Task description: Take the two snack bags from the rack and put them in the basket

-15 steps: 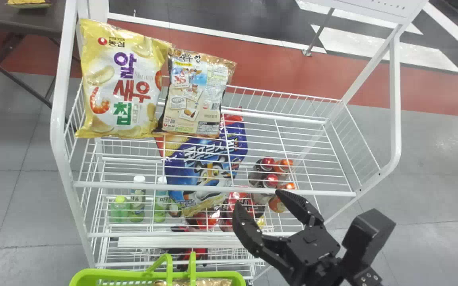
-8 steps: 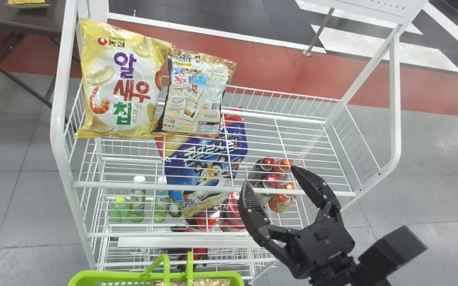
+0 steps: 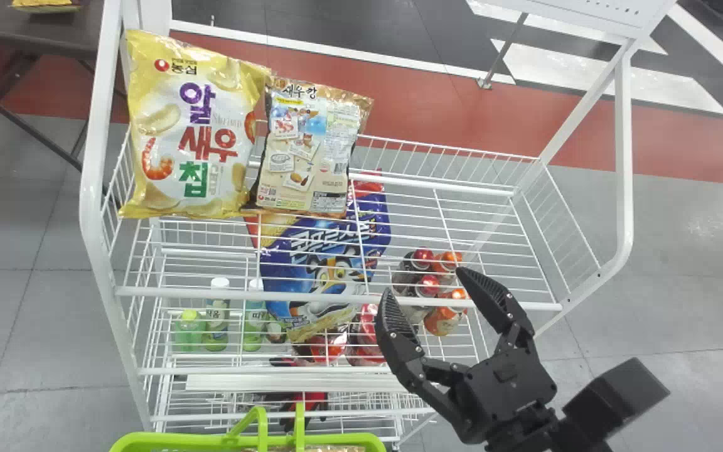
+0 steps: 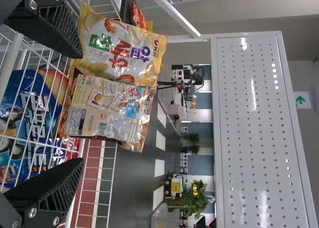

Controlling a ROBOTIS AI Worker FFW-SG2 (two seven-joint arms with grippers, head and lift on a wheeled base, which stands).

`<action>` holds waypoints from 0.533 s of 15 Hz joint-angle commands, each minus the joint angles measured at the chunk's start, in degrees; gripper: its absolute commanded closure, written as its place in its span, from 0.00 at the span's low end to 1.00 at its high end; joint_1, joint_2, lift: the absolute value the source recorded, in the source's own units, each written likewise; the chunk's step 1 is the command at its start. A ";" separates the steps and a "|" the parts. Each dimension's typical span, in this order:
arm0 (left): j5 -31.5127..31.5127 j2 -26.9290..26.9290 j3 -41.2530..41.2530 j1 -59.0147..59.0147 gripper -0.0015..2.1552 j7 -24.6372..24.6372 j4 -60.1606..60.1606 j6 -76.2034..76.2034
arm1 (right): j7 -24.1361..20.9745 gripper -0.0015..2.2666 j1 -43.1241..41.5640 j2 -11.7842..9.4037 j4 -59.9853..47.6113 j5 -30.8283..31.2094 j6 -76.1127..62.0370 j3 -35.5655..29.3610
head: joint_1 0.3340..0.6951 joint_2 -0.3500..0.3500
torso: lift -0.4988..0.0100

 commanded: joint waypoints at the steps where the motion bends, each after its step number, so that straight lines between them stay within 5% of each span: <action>1: -0.07 -0.32 -0.27 0.09 0.71 0.03 -0.06 0.00 | 0.00 0.03 -0.16 0.32 -0.08 -1.35 0.04 -0.02 | 1.00 0.00 | 0.96; 8: -0.07 -0.32 -0.18 0.62 0.71 0.03 -0.68 0.00 | 0.27 0.03 -0.25 0.50 -0.25 -1.79 0.04 0.07 | 1.00 0.00 | 0.96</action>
